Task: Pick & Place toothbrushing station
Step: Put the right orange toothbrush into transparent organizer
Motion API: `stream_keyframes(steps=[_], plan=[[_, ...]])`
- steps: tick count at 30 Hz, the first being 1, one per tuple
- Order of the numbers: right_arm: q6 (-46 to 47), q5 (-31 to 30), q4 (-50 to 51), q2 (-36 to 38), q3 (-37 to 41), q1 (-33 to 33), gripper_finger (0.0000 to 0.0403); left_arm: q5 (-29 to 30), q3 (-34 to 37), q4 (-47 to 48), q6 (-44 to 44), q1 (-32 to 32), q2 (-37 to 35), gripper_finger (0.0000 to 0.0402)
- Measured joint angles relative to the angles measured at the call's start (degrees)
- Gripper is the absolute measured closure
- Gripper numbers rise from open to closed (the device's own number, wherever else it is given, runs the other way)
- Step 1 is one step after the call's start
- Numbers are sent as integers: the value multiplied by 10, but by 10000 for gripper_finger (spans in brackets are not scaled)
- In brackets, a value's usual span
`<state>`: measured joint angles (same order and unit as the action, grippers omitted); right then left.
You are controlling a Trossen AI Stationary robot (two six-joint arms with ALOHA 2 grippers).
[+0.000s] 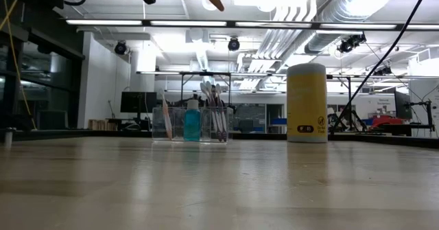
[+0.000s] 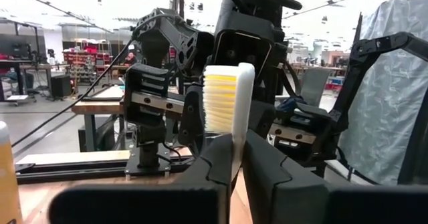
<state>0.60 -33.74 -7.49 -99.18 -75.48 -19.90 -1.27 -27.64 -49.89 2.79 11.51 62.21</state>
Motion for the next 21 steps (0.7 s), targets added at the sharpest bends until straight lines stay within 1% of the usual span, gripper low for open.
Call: stream_keyframes(steps=[7, 9, 21], plan=[[0, 2, 0, 0, 0, 0, 398, 1, 0, 0, 0, 0, -2, 394], [0, 8, 0, 0, 0, 0, 391, 0, 0, 0, 0, 0, -2, 395], [-3, 9, 2, 0, 0, 0, 297, 1, 0, 16, 2, 0, -2, 397]])
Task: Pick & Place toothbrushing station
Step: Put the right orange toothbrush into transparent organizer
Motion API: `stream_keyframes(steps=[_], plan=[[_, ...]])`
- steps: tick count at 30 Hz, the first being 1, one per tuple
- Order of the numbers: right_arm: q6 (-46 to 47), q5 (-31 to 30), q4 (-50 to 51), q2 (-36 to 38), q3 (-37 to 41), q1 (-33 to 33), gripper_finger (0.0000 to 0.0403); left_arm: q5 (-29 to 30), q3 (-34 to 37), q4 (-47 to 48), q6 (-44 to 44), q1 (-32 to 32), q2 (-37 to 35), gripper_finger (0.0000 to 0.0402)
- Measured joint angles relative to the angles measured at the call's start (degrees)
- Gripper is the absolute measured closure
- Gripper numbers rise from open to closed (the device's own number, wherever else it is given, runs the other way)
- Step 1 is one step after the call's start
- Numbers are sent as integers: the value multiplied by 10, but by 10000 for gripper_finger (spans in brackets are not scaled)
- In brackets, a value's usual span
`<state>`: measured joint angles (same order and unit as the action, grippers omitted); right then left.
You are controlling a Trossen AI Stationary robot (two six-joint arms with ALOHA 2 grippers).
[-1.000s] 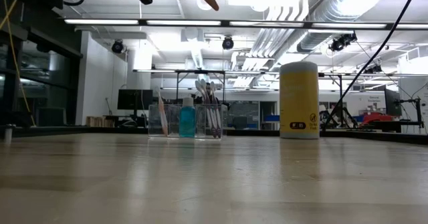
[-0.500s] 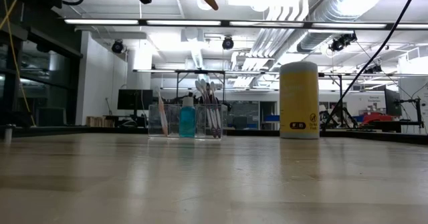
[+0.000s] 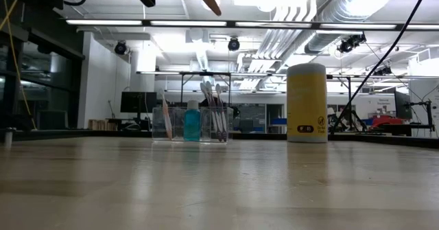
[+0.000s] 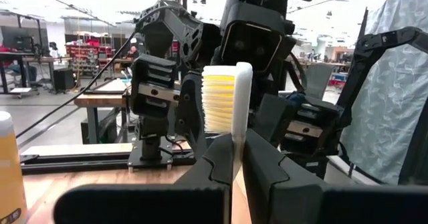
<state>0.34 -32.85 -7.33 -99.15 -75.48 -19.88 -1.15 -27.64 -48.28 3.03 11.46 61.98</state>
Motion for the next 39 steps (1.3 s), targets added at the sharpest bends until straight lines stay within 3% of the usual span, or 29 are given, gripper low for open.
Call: stream_keyframes(steps=[9, 16, 22, 27, 34, 39], plan=[[-22, -100, 25, 0, 0, 0, 228, 77, 0, 30, -18, 0, -4, 398], [-35, -194, 39, 0, 0, -11, 191, 222, 0, 124, -17, -1, -58, 398], [-22, -204, 38, 0, 0, -24, 186, 303, 0, 230, -17, -30, -129, 398], [-15, -202, 37, 0, 0, -32, 186, 289, 0, 300, 12, -114, -165, 398], [-14, -202, 37, 0, 0, -40, 186, 175, 0, 317, 49, -257, -146, 398], [-14, -202, 37, 0, 0, -46, 186, 130, 0, 316, 73, -318, -110, 398]])
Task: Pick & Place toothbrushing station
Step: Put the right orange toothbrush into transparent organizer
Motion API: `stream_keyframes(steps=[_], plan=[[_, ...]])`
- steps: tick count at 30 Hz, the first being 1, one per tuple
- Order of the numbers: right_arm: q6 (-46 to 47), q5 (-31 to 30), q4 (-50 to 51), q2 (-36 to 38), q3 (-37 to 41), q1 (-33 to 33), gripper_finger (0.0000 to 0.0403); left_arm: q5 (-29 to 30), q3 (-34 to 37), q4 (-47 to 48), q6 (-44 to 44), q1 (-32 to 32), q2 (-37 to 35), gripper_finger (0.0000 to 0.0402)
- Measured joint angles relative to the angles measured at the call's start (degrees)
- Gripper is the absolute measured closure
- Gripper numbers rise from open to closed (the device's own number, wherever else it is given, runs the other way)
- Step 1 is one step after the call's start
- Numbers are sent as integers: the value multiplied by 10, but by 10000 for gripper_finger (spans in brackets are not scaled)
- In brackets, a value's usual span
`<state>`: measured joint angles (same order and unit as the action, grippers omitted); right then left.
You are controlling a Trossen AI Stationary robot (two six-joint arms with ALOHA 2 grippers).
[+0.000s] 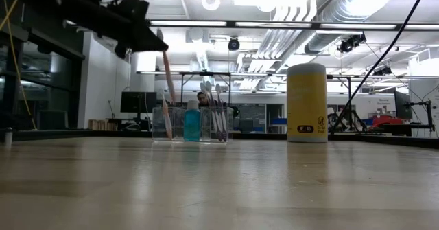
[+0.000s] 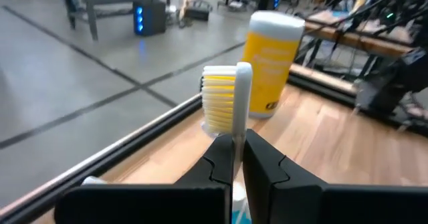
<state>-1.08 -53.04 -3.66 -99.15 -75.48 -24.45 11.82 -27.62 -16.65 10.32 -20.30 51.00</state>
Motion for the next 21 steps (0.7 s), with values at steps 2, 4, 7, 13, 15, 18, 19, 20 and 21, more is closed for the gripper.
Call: stream_keyframes(steps=[2, 4, 7, 13, 15, 18, 19, 20, 21], plan=[[0, 0, 0, 0, 0, -1, 186, -1, 0, -2, 0, -9, 16, 398], [0, 0, 0, 0, 0, -1, 186, -1, 0, -2, 0, -16, 32, 398], [0, 0, 0, 0, 0, -1, 186, -1, 0, -3, 4, -25, 58, 398], [0, 0, 0, 0, 0, -1, 186, -1, 0, -7, 15, -34, 94, 398], [0, 0, 0, 0, 0, -2, 186, -1, 0, -10, 17, -38, 102, 398], [0, 0, 0, 0, 0, -2, 186, -9, 0, -18, 21, -44, 114, 397], [0, 0, 0, 0, 0, -3, 186, -15, 0, -21, 23, -46, 117, 395], [0, 0, 0, 0, 0, -3, 186, -24, 0, -20, 26, -49, 121, 392], [0, 0, 0, 0, 0, -3, 186, -34, 0, -20, 31, -53, 125, 386]])
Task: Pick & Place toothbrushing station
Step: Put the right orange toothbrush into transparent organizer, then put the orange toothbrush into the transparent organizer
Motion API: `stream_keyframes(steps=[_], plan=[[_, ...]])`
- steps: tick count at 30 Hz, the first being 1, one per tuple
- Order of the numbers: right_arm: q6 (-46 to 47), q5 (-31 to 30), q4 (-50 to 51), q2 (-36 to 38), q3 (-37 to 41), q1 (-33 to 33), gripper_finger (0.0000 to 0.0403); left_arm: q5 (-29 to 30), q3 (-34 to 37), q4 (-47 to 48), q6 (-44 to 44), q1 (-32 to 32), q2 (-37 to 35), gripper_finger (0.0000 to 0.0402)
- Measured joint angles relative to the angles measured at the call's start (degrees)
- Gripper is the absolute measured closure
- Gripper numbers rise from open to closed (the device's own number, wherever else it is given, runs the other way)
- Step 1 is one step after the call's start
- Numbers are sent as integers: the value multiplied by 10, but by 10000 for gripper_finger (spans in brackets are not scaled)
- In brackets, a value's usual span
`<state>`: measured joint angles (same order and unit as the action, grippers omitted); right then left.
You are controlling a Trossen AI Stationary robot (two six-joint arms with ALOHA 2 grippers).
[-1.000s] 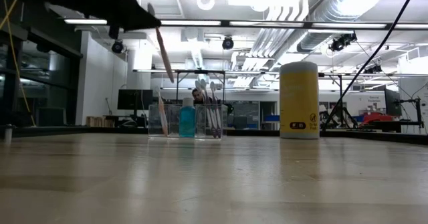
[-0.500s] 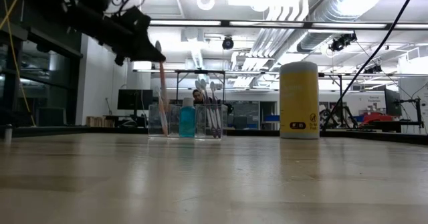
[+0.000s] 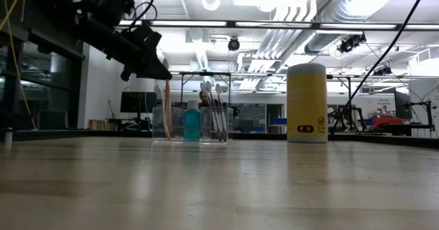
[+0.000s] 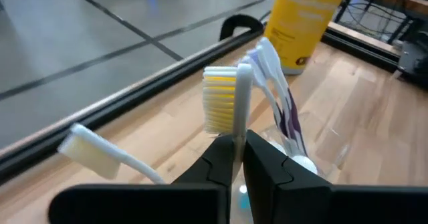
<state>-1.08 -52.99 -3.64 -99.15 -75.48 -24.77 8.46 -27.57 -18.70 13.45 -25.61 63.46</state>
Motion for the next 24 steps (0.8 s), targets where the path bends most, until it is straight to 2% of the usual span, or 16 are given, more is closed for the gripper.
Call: stream_keyframes(steps=[5, 15, 20, 24], plan=[[0, 0, 0, 0, 0, 0, 186, -38, 0, 0, 27, -24, 17, 353], [1, 9, -2, 0, 0, 0, 186, -54, 0, -10, 33, -43, 28, 320], [1, 9, -2, 0, 0, 0, 186, -66, 0, -17, 32, -43, 28, 289], [12, 9, -1, 0, 0, 0, 186, -113, 0, -17, 40, -42, 28, 273]])
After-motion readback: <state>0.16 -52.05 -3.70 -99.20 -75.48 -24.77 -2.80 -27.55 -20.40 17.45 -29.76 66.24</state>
